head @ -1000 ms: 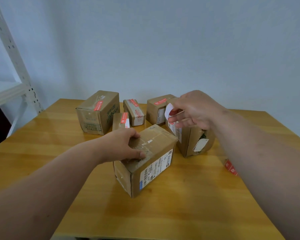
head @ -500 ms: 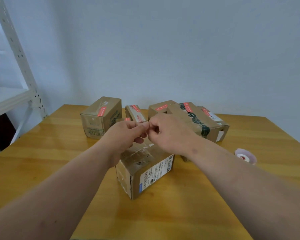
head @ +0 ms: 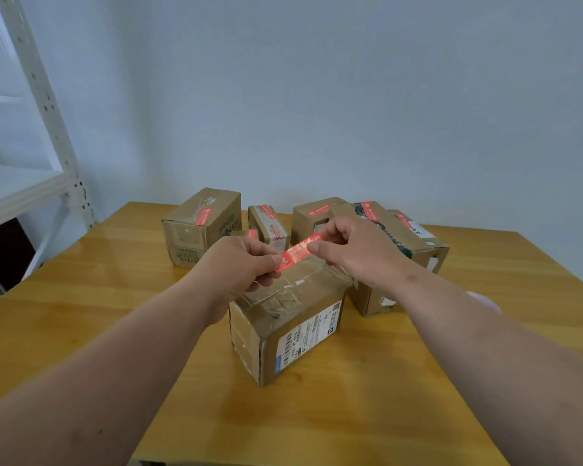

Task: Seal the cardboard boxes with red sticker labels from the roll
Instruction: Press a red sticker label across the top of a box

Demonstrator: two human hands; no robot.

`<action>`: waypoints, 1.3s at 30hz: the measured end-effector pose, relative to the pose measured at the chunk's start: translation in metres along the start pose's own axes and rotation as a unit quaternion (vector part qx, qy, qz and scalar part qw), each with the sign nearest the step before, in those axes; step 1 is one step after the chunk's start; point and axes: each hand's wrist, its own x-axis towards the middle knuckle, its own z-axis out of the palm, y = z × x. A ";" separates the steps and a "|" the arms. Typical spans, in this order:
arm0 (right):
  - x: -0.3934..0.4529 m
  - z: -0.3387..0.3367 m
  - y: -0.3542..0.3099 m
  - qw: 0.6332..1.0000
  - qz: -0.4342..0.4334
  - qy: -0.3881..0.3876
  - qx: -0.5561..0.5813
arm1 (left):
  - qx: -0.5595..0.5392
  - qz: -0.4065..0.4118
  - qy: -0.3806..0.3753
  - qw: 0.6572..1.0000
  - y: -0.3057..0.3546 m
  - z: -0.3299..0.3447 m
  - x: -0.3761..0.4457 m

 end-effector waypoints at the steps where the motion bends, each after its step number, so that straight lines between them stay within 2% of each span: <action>1: 0.000 0.000 0.000 1.000 0.004 -0.002 0.010 | 0.012 0.003 -0.001 1.000 0.000 0.000 0.000; 5: 0.000 0.002 0.001 0.999 0.025 -0.029 0.025 | 0.057 0.016 0.006 0.998 -0.001 -0.002 -0.002; 8: 0.003 0.009 0.005 0.997 0.031 -0.065 -0.030 | 0.130 0.039 0.015 0.991 -0.004 -0.001 -0.004; 12: 0.009 0.021 0.011 0.990 0.015 -0.079 -0.116 | 0.270 0.061 0.035 0.960 -0.006 0.004 -0.004; 15: 0.014 0.027 0.015 0.984 -0.013 -0.066 -0.165 | 0.340 0.057 0.022 0.938 -0.003 0.008 -0.004; 19: 0.017 0.031 0.016 0.983 -0.016 -0.080 -0.165 | 0.339 0.024 -0.003 0.940 -0.001 0.011 -0.001; 23: 0.014 0.028 0.015 0.986 0.037 -0.129 -0.103 | 0.326 0.000 -0.018 0.945 -0.002 0.010 0.001; 30: 0.008 0.019 0.000 0.969 0.106 -0.194 -0.110 | 0.327 -0.067 -0.090 0.939 0.009 0.000 0.008; 33: 0.006 0.020 -0.001 0.968 0.125 -0.197 -0.090 | 0.336 -0.080 -0.102 0.933 0.012 0.000 0.010; 39: 0.008 0.033 0.004 0.971 0.124 -0.172 -0.107 | 0.354 -0.078 -0.075 0.929 0.011 0.000 0.014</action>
